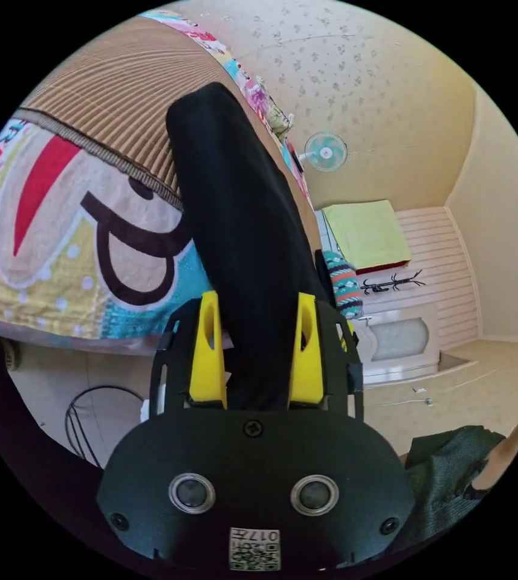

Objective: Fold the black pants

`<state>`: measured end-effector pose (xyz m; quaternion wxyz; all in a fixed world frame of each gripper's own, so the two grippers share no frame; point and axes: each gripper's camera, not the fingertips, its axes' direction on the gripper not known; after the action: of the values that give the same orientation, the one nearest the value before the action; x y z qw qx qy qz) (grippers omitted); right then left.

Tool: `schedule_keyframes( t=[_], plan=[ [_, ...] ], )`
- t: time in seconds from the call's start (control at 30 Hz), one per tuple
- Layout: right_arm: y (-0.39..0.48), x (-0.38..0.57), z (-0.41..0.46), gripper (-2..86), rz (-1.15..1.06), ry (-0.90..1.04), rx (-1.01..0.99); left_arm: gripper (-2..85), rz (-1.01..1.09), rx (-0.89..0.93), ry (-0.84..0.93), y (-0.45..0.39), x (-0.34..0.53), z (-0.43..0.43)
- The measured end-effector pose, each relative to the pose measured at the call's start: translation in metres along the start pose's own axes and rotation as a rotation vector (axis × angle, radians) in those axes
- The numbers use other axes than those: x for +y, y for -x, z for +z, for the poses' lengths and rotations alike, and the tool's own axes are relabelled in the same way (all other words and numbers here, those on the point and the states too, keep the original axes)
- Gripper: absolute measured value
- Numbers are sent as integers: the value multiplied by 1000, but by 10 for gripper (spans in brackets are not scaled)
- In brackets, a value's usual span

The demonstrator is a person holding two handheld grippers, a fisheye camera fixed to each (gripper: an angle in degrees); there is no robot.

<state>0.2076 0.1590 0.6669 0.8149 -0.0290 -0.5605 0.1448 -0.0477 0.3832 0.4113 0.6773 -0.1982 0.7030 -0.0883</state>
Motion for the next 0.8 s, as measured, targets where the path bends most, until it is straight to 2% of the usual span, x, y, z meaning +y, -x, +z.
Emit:
schedule_keyframes(
  t=[0.1, 0.17, 0.2, 0.27, 0.33, 0.5, 0.67, 0.73, 0.8],
  plan=[
    [-1, -17, 22, 252, 12, 44, -73, 67, -20, 240, 240, 0, -18, 16],
    [4, -32, 32, 242, 10, 49, -90, 64, 21, 247, 250, -18, -15, 14],
    [11, -43, 38, 210, 10, 43, -83, 63, 70, 209, 259, -35, -13, 9],
    [30, -59, 53, 164, 8, 88, 19, 63, 128, 175, 235, -55, -10, -4],
    [63, -75, 87, 103, -92, 157, 137, 62, 159, 114, 135, -69, -11, -32],
    [93, -124, 211, 82, -184, 356, 190, 63, 148, -12, -55, -60, -41, -106],
    [109, -176, 401, 89, -257, 629, 193, 64, 21, -104, -292, -18, -85, -200],
    [119, -187, 506, 113, -314, 818, 193, 66, -31, -140, -418, 8, -105, -250],
    [118, -186, 562, 138, -320, 952, 243, 78, -79, -224, -492, 26, -114, -282]
  ],
)
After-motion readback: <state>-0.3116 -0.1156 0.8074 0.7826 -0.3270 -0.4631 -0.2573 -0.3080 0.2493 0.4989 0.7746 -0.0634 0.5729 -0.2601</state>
